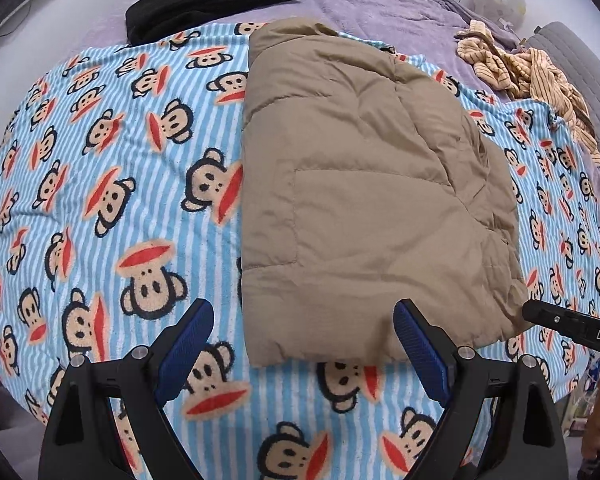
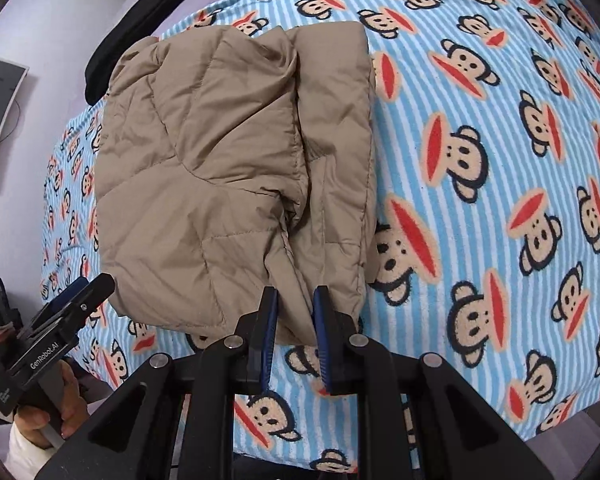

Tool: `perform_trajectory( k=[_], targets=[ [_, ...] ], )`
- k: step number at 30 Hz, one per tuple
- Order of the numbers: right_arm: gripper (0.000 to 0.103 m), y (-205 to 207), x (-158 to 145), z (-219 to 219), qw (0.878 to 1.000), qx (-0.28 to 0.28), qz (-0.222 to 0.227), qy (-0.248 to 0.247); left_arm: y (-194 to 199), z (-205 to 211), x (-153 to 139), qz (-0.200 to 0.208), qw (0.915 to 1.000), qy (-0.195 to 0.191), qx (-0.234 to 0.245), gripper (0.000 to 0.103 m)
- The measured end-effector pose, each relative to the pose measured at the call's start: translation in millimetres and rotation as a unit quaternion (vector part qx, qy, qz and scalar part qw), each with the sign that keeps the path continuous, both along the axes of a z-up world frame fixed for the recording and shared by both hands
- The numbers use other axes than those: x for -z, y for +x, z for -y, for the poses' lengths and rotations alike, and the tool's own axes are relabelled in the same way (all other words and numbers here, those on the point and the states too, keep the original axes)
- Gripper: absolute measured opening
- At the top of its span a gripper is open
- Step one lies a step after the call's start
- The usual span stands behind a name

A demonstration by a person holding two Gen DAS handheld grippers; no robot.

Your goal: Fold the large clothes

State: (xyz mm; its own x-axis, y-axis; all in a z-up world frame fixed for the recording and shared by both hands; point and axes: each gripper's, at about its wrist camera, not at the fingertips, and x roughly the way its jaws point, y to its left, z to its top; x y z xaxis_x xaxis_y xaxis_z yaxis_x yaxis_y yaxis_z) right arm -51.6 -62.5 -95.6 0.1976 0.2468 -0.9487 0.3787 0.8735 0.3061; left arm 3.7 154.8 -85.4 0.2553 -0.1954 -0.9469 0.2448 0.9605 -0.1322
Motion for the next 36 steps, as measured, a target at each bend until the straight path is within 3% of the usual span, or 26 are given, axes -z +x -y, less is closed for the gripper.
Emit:
perform_trajectory(
  k=[9, 19, 20, 21, 28, 30, 32, 36],
  targets=[
    [0.021, -21, -23, 4, 1.000, -0.016, 0.017, -0.007, -34, 7, -30, 0.012, 0.9997, 0.000, -0.022, 0.092],
    [0.021, -73, -44, 12, 0.999, -0.032, 0.035, -0.009, -95, 26, -54, 0.035, 0.9985, 0.020, -0.037, 0.093],
    [0.021, -76, -46, 12, 0.999, -0.034, 0.036, -0.010, -99, 25, -57, 0.038, 0.9984, 0.021, -0.037, 0.094],
    [0.021, -80, -49, 12, 0.999, -0.037, 0.038, -0.008, -103, 25, -61, 0.042, 0.9982, 0.023, -0.037, 0.103],
    [0.021, -91, -72, 2, 0.997, -0.051, 0.055, -0.016, -104, 18, -82, 0.068, 0.9970, 0.024, -0.029, 0.103],
    [0.039, -88, -79, -3, 0.996, -0.053, 0.062, -0.021, -98, 13, -91, 0.078, 0.9960, 0.038, -0.024, 0.103],
    [0.049, -83, -86, -11, 0.995, -0.053, 0.074, -0.027, -93, 6, -102, 0.090, 0.9940, 0.060, -0.020, 0.103],
    [0.054, -66, -94, -30, 0.995, -0.046, 0.084, -0.034, -78, -12, -120, 0.099, 0.9934, 0.056, -0.018, 0.103]
  ],
)
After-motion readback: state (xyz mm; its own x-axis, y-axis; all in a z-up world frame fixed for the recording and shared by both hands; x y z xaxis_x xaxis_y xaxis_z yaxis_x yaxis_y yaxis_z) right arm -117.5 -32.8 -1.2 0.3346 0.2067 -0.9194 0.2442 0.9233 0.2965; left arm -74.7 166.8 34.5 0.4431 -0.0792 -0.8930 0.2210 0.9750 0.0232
